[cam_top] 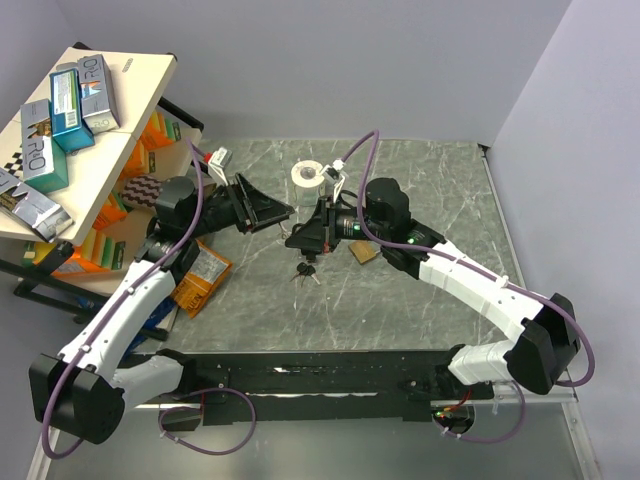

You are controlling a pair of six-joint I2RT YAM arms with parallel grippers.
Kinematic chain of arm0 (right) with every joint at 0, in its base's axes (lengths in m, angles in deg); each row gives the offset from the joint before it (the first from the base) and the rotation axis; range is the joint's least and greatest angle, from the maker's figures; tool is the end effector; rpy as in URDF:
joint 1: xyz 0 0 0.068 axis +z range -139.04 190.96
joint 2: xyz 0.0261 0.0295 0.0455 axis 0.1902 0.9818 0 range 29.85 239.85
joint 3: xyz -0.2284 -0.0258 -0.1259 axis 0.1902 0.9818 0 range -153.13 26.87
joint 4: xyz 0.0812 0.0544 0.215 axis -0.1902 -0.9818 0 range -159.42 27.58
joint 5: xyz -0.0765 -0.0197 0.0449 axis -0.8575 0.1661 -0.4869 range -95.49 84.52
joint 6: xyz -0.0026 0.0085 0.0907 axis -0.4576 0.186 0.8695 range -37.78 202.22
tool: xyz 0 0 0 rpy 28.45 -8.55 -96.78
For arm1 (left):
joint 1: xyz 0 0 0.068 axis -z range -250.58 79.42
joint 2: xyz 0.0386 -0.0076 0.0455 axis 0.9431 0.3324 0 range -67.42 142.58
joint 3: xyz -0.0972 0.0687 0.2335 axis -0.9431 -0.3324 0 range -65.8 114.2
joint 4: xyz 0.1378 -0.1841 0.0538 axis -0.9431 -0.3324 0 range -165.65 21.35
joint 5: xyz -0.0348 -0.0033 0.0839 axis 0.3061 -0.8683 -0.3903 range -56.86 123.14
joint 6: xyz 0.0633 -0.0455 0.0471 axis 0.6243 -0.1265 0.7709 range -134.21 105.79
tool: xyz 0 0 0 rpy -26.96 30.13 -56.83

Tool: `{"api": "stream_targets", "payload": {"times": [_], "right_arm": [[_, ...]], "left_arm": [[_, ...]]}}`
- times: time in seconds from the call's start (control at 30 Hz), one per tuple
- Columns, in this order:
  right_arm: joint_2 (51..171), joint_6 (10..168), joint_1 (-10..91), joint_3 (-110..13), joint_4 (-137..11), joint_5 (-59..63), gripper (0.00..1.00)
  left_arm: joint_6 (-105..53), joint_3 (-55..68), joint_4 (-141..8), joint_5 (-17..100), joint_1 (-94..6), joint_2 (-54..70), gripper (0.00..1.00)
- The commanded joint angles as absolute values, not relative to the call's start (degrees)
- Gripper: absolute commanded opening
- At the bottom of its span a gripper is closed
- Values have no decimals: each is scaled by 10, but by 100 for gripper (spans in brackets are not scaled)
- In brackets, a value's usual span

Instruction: Unlock with the key

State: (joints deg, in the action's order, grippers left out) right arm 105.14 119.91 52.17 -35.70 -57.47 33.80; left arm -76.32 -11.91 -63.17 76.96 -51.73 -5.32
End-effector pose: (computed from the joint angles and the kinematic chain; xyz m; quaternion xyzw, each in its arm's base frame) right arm 0.2046 0.2480 0.3500 -0.2427 0.7025 0.5890 0.3173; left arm 0.2263 -0.1371 0.3589 -0.0081 0.7192 -0.6210 0.3117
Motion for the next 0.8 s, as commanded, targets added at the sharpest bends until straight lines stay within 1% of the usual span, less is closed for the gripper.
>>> {"api": "stream_targets", "payload": {"times": [0.0,0.1,0.13,0.2,0.23,0.27,0.5,0.6,0.63,0.73,0.77], "right_arm": [[1039,1208,519,-373,-538,340,0],[1028,1200,519,-374,-545,320,0],[1023,1196,520,-375,-548,315,0],[1020,1191,519,-380,-554,313,0],[1020,1189,519,-382,-559,313,0],[1020,1189,519,-382,-558,314,0],[1020,1194,519,-378,-550,314,0],[1021,1192,518,-375,-549,310,0],[1019,1196,519,-373,-547,309,0],[1016,1201,516,-362,-540,303,0],[1016,1200,515,-360,-541,301,0]], "left_arm": [[-771,-119,-604,792,-513,-60,61],[-771,-117,-611,793,-509,-53,62],[-771,-117,-613,792,-508,-48,63],[-770,-116,-623,788,-506,-46,70],[-769,-115,-624,787,-506,-45,75],[-768,-113,-627,785,-506,-43,76],[-764,-105,-636,787,-500,-35,72],[-764,-105,-632,787,-498,-36,62],[-764,-105,-630,788,-498,-35,55],[-764,-106,-631,788,-498,-36,43],[-764,-106,-631,787,-498,-36,42]]}}
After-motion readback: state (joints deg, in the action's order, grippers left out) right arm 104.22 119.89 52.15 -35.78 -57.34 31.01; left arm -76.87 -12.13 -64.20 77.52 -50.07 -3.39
